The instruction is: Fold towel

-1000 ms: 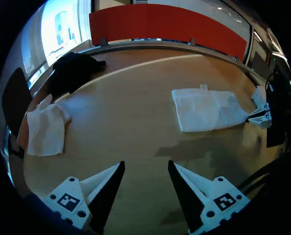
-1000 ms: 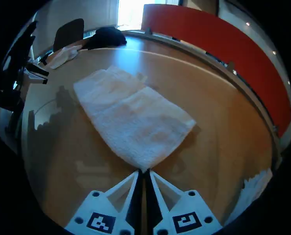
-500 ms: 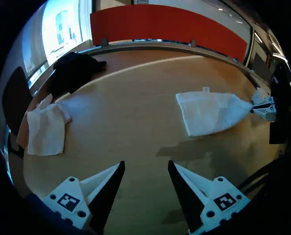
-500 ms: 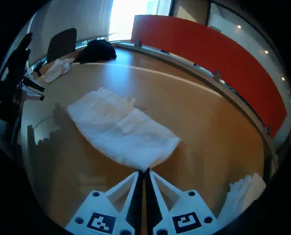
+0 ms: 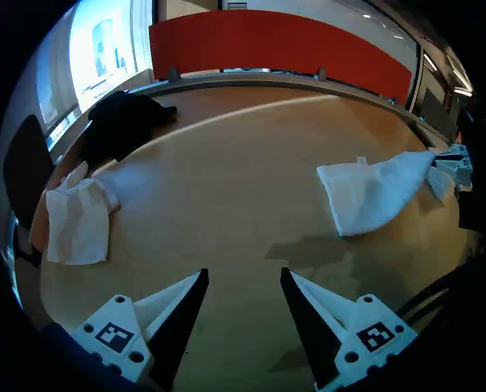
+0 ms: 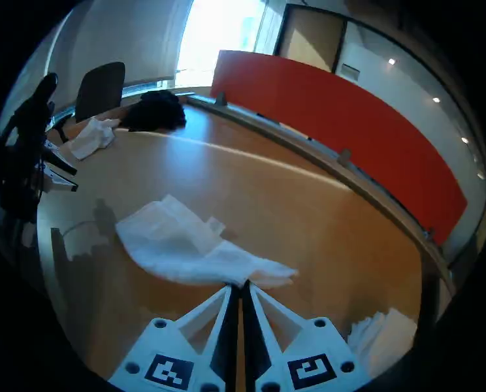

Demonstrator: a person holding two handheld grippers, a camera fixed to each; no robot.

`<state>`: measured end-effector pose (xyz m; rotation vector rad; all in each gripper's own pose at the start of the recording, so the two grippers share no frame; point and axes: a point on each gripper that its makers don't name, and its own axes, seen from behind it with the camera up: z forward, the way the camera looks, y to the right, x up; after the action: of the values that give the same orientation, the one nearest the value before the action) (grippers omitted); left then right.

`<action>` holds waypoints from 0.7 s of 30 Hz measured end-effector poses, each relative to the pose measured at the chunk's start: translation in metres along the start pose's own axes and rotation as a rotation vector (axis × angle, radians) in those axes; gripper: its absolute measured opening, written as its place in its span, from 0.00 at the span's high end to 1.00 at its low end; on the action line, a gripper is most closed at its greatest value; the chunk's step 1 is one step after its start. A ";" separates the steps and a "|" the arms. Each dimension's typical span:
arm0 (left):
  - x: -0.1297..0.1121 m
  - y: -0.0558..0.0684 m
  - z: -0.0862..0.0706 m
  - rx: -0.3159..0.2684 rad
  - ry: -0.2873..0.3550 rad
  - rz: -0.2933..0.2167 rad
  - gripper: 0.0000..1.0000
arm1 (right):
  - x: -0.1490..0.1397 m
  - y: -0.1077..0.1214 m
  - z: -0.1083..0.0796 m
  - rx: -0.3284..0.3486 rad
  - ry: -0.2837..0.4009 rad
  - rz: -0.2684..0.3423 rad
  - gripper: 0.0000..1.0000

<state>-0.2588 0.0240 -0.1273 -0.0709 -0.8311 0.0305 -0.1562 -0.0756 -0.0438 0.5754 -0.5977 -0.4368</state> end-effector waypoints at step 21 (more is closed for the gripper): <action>0.006 0.004 -0.005 -0.003 0.016 -0.007 0.19 | 0.033 -0.011 -0.002 0.018 0.042 -0.079 0.95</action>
<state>-0.2512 0.0278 -0.1261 -0.0712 -0.8155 0.0224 -0.1330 -0.1008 -0.0390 0.6254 -0.5409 -0.4926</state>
